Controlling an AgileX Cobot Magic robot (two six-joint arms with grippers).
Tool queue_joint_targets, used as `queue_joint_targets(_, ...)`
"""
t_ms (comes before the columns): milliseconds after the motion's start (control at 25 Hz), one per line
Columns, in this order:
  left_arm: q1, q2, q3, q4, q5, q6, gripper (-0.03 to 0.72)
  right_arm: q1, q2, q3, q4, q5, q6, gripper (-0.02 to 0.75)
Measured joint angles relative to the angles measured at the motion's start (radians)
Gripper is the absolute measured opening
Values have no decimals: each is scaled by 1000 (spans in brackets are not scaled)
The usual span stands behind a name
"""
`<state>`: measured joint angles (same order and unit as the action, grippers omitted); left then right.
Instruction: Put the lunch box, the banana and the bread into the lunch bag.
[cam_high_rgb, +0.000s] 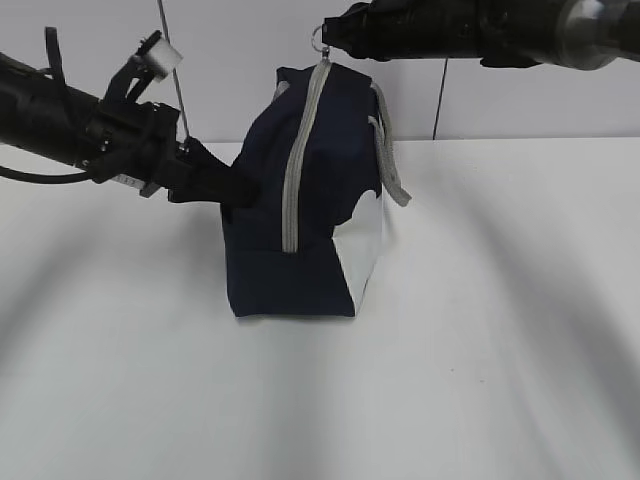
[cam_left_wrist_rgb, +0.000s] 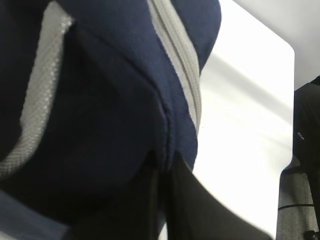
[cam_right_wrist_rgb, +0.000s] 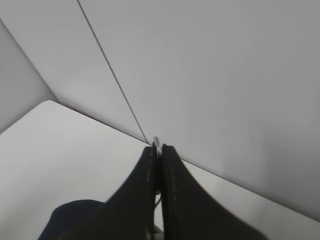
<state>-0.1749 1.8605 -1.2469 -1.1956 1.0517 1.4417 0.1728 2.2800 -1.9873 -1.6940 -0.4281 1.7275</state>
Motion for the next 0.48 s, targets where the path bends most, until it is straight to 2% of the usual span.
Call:
queue_joint_targets(280,35,-22,1,27,27,0,2,-23,74,-97,-6,-121,131,-16)
queue_joint_targets(480,36,-32,1,49,48,0,2,-28,114,-127,-8,-143,185,-16)
